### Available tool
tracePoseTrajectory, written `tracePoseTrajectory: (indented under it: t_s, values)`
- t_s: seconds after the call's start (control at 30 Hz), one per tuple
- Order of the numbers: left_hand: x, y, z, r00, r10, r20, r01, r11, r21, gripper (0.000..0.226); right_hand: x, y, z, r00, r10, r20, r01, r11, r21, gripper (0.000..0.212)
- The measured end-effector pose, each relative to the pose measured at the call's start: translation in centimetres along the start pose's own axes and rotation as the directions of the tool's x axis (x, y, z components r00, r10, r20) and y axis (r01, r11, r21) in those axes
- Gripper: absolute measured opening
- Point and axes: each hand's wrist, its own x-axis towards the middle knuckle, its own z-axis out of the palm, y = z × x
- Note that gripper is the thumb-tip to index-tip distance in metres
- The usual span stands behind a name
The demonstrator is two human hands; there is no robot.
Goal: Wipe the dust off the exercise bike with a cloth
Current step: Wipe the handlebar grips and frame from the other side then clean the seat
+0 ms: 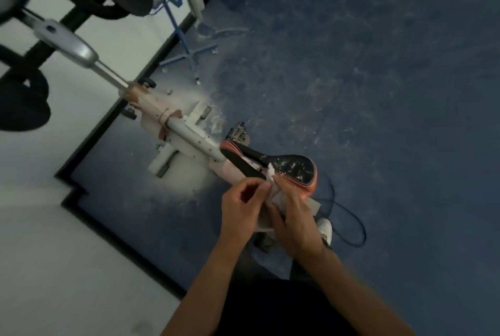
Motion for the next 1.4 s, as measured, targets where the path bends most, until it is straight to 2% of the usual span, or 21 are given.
tracePoseTrajectory:
  t_s: [0.03,0.1,0.17,0.2,0.27,0.3,0.4,0.47,0.57,0.67,0.8,0.9,1.03,1.1,1.2,1.27,1.33,1.4]
  values:
    - [-0.6,-0.4,1.0,0.999,0.003,-0.040,-0.002,1.000,0.024,0.004,-0.1,0.6,-1.2,1.000,0.016,0.015,-0.016,1.000,0.020,0.045]
    - [-1.7,-1.2,3.1,0.984,0.092,-0.150,-0.063,0.980,0.190,0.015,-0.1,1.9,-3.5,1.000,0.025,0.011,-0.025,0.999,0.034,0.042]
    - [-2.6,-1.9,5.1,0.965,0.152,-0.214,-0.058,0.919,0.391,0.045,0.2,3.2,-5.8,1.000,-0.009,0.028,0.008,0.999,0.031,0.045]
    - [-2.9,-2.3,6.1,0.967,0.121,-0.223,-0.012,0.900,0.437,0.066,0.4,3.9,-6.9,0.998,-0.016,0.053,0.014,1.000,0.023,0.047]
    - [-3.1,-2.9,8.0,0.969,0.006,-0.245,0.108,0.887,0.449,0.100,1.0,5.1,-8.9,0.995,0.028,0.095,-0.028,1.000,-0.009,0.051]
    - [-3.1,-3.1,8.8,0.965,-0.032,-0.261,0.152,0.876,0.457,0.110,1.6,5.7,-9.7,0.995,0.043,0.088,-0.040,0.999,-0.030,0.051]
    - [-2.5,-2.8,11.4,0.935,-0.059,-0.348,0.235,0.840,0.489,0.124,4.1,7.4,-11.1,0.996,-0.071,0.062,0.076,0.995,-0.068,0.037]
    - [-2.0,-2.4,12.7,0.906,-0.094,-0.414,0.294,0.842,0.452,0.131,6.2,7.8,-11.0,0.981,-0.152,0.125,0.164,0.981,-0.099,0.029]
    - [-1.7,-3.1,12.9,0.898,-0.078,-0.434,0.305,0.820,0.484,0.135,8.3,8.3,-9.9,0.921,-0.247,0.302,0.314,0.928,-0.200,0.028]
    - [-1.8,-3.7,12.3,0.924,-0.048,-0.380,0.270,0.787,0.555,0.131,8.7,9.6,-9.2,0.851,-0.364,0.380,0.461,0.863,-0.207,0.031]
    - [-1.6,-3.4,12.1,0.928,-0.079,-0.364,0.275,0.806,0.524,0.133,8.6,11.3,-11.0,0.883,-0.312,0.351,0.401,0.889,-0.221,0.032]
    - [-1.5,-3.7,12.0,0.924,-0.116,-0.364,0.299,0.814,0.498,0.134,9.1,10.1,-10.8,0.911,-0.275,0.306,0.349,0.911,-0.220,0.020]
    - [-1.1,-4.1,12.1,0.916,-0.109,-0.387,0.297,0.831,0.470,0.134,9.7,9.6,-9.5,0.838,-0.343,0.424,0.453,0.871,-0.190,0.022]
    - [-1.1,-4.2,12.1,0.918,-0.117,-0.380,0.299,0.832,0.467,0.135,9.8,10.5,-10.3,0.851,-0.316,0.420,0.431,0.877,-0.213,0.023]
    - [-1.0,-4.1,12.0,0.915,-0.114,-0.387,0.299,0.836,0.461,0.136,10.6,10.7,-11.2,0.888,-0.313,0.337,0.400,0.888,-0.229,0.015]
    - [-1.0,-3.9,12.0,0.914,-0.124,-0.386,0.305,0.837,0.453,0.135,11.1,9.5,-10.7,0.883,-0.299,0.363,0.391,0.895,-0.215,0.022]
    - [-1.1,-3.7,12.1,0.909,-0.136,-0.393,0.314,0.844,0.435,0.134,11.4,8.7,-9.9,0.805,-0.336,0.490,0.494,0.837,-0.237,0.029]
    - [-1.1,-3.8,12.0,0.905,-0.150,-0.397,0.327,0.843,0.427,0.134,12.3,8.8,-9.5,0.691,-0.423,0.586,0.626,0.755,-0.193,0.025]
